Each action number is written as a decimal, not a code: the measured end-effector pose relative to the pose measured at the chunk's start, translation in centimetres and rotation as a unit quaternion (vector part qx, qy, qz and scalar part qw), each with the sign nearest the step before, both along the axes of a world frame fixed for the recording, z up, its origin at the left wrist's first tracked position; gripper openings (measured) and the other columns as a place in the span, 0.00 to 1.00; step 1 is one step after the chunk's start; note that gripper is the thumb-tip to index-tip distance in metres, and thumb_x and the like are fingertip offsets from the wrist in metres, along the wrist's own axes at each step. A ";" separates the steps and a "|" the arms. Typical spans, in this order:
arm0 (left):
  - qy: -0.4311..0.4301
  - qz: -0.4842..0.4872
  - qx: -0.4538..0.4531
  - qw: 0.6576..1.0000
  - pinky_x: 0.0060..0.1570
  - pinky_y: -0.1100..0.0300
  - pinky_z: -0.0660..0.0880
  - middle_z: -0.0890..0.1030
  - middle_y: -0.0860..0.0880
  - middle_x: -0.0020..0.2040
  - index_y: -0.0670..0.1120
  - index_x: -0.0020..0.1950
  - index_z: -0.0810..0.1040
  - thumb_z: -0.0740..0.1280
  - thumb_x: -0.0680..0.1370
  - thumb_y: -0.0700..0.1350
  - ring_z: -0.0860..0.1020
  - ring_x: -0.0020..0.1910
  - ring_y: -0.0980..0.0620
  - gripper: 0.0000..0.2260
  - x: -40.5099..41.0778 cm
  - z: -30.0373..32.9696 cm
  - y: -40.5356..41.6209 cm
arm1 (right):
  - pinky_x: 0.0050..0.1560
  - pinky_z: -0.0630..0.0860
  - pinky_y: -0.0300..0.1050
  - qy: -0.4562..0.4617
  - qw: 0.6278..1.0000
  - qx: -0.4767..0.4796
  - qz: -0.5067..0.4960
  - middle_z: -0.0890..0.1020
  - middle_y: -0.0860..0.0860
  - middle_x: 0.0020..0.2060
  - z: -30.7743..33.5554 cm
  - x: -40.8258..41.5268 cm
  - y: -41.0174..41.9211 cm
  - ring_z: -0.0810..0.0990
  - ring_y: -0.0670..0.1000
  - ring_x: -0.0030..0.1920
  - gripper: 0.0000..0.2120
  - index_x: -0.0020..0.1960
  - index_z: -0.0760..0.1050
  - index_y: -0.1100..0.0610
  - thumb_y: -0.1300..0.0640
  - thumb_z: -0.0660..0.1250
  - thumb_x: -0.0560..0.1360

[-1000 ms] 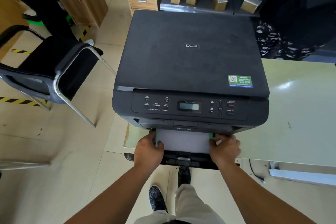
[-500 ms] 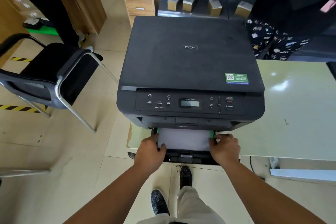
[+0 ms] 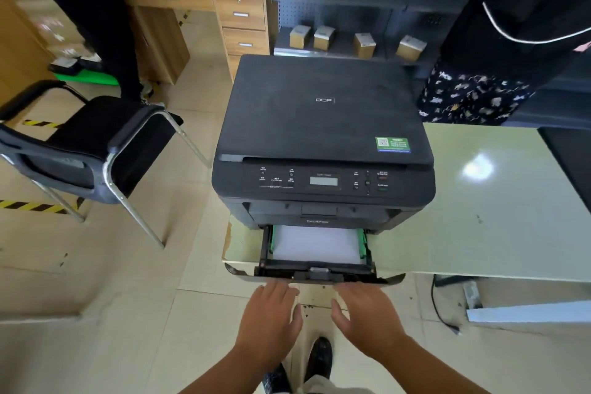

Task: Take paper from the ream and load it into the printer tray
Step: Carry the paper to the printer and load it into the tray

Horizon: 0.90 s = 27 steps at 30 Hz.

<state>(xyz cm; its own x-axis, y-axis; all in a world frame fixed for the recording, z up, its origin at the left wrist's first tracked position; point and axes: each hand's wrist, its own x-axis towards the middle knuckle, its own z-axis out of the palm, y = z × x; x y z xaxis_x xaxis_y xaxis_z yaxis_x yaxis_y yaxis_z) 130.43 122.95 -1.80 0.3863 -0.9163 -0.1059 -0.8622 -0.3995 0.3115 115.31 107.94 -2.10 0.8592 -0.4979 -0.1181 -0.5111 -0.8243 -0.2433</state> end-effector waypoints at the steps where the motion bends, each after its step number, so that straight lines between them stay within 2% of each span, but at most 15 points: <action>1: -0.003 0.002 0.013 1.000 0.48 0.54 0.77 0.81 0.51 0.47 0.49 0.56 0.78 0.60 0.74 0.51 0.77 0.48 0.49 0.14 -0.2 -0.2 0.1 | 0.39 0.79 0.46 0.022 1.000 -0.001 0.002 0.83 0.47 0.36 0.1 0.0 -0.1 0.80 0.49 0.37 0.11 0.45 0.80 0.51 0.48 0.61 0.73; 4: -0.007 0.003 0.052 0.999 0.51 0.55 0.79 0.82 0.51 0.49 0.47 0.59 0.78 0.61 0.72 0.51 0.79 0.49 0.50 0.18 -0.3 -0.4 0.0 | 0.38 0.78 0.46 0.043 0.999 0.000 0.006 0.82 0.47 0.35 0.3 0.1 -0.1 0.79 0.49 0.36 0.11 0.45 0.80 0.51 0.49 0.60 0.72; 6: 0.001 0.006 0.062 0.998 0.53 0.56 0.79 0.83 0.51 0.51 0.47 0.60 0.78 0.65 0.70 0.51 0.80 0.51 0.51 0.19 -0.2 -0.2 -0.4 | 0.38 0.79 0.46 0.047 0.999 0.002 0.002 0.82 0.47 0.35 0.4 0.1 -0.2 0.79 0.49 0.35 0.11 0.45 0.80 0.51 0.50 0.61 0.72; 8: 0.003 0.014 0.064 0.998 0.55 0.56 0.78 0.83 0.51 0.54 0.46 0.61 0.78 0.68 0.69 0.51 0.80 0.53 0.51 0.22 -0.2 -0.2 -0.9 | 0.43 0.79 0.47 0.046 0.999 0.001 0.001 0.83 0.48 0.38 0.3 0.3 -0.6 0.80 0.50 0.38 0.12 0.47 0.79 0.52 0.50 0.60 0.72; 10: 0.000 0.021 0.070 0.997 0.60 0.55 0.76 0.81 0.49 0.59 0.45 0.66 0.75 0.66 0.70 0.51 0.78 0.58 0.50 0.25 -0.3 -0.2 -1.4 | 0.51 0.78 0.50 0.042 0.999 0.000 0.003 0.83 0.49 0.43 0.0 0.5 -1.3 0.80 0.51 0.44 0.14 0.52 0.78 0.53 0.50 0.60 0.73; 13: 0.007 0.039 0.065 0.997 0.71 0.54 0.65 0.72 0.46 0.71 0.43 0.74 0.64 0.61 0.76 0.50 0.68 0.70 0.48 0.27 -0.2 0.3 -2.9 | 0.61 0.74 0.51 0.042 0.999 -0.001 0.005 0.82 0.50 0.51 0.0 1.1 -2.3 0.79 0.52 0.52 0.17 0.59 0.76 0.54 0.50 0.60 0.73; 16: 0.020 0.054 0.076 0.995 0.76 0.55 0.55 0.63 0.47 0.76 0.44 0.77 0.55 0.58 0.78 0.51 0.59 0.75 0.49 0.28 0.7 0.9 -4.3 | 0.66 0.70 0.51 0.050 0.999 0.014 -0.008 0.80 0.51 0.57 0.3 2.0 -3.2 0.76 0.53 0.58 0.21 0.65 0.72 0.55 0.51 0.61 0.73; 20: 0.011 0.059 0.074 0.995 0.75 0.55 0.55 0.64 0.47 0.76 0.44 0.76 0.56 0.58 0.77 0.50 0.60 0.75 0.49 0.29 1.9 1.0 -5.9 | 0.72 0.64 0.51 0.055 0.997 0.040 -0.027 0.75 0.51 0.64 0.7 3.3 -4.6 0.71 0.54 0.65 0.25 0.71 0.66 0.55 0.52 0.60 0.74; 23: 0.018 0.055 0.071 0.996 0.72 0.55 0.62 0.71 0.48 0.70 0.46 0.73 0.63 0.60 0.76 0.50 0.67 0.69 0.49 0.26 3.0 0.6 -6.8 | 0.69 0.68 0.49 0.051 0.997 0.053 -0.036 0.76 0.51 0.62 0.8 4.2 -5.3 0.73 0.53 0.63 0.22 0.68 0.68 0.54 0.53 0.61 0.75; 27: 0.034 0.060 0.063 0.996 0.66 0.55 0.69 0.76 0.48 0.63 0.46 0.68 0.71 0.62 0.74 0.50 0.72 0.63 0.48 0.23 3.7 0.2 -7.4 | 0.69 0.67 0.48 0.060 0.995 0.071 -0.049 0.75 0.51 0.63 0.7 4.8 -5.2 0.71 0.52 0.64 0.22 0.69 0.67 0.55 0.53 0.60 0.76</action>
